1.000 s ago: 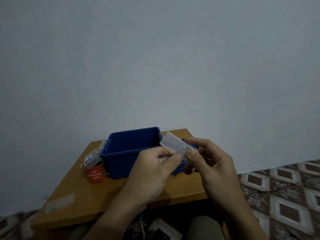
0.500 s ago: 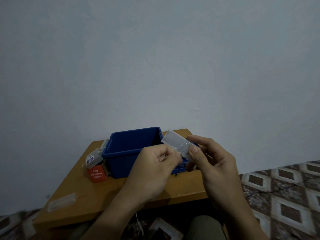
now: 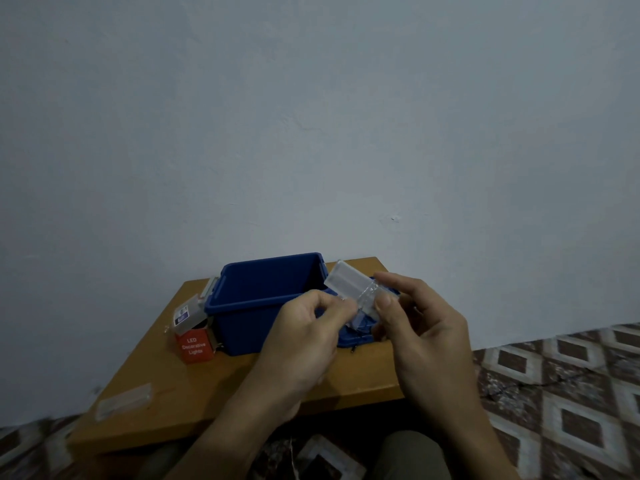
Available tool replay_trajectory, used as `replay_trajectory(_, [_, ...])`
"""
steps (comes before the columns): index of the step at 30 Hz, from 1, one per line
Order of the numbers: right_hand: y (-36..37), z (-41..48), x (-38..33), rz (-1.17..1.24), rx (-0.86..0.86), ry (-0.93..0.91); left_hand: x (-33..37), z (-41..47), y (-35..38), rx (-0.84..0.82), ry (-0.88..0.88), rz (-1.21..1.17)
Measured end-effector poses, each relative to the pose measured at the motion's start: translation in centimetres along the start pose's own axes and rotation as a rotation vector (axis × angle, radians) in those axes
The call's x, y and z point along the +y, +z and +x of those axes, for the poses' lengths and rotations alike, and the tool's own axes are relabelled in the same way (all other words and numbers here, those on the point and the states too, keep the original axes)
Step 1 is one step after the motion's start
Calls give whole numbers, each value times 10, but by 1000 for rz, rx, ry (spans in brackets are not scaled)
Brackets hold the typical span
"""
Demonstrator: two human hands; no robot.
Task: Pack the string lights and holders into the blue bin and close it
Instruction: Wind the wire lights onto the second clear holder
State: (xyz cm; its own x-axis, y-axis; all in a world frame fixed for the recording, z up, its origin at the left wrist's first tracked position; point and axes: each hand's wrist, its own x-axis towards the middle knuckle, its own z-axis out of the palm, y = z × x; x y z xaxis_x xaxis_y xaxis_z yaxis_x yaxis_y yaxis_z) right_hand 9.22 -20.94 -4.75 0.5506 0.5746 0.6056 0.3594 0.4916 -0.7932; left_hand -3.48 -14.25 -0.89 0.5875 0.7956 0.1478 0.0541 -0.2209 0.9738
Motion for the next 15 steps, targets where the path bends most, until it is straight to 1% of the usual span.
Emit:
replay_trajectory(2, [1, 0, 1, -10, 12, -7, -3, 1, 1, -9, -23, -44])
replay_trajectory(4, [2, -1, 1, -6, 21, -4, -3, 1, 0, -47, -73, -124])
replay_trajectory(7, [3, -1, 1, 4, 37, 4, 0, 2, -2, -104, -91, -171])
replay_trajectory(10, [4, -1, 1, 3, 49, 3, 1, 3, -3, -127, -80, -165])
replay_trajectory(15, [4, 0, 1, 13, 48, 2, 1, 2, -2, -119, -37, -141])
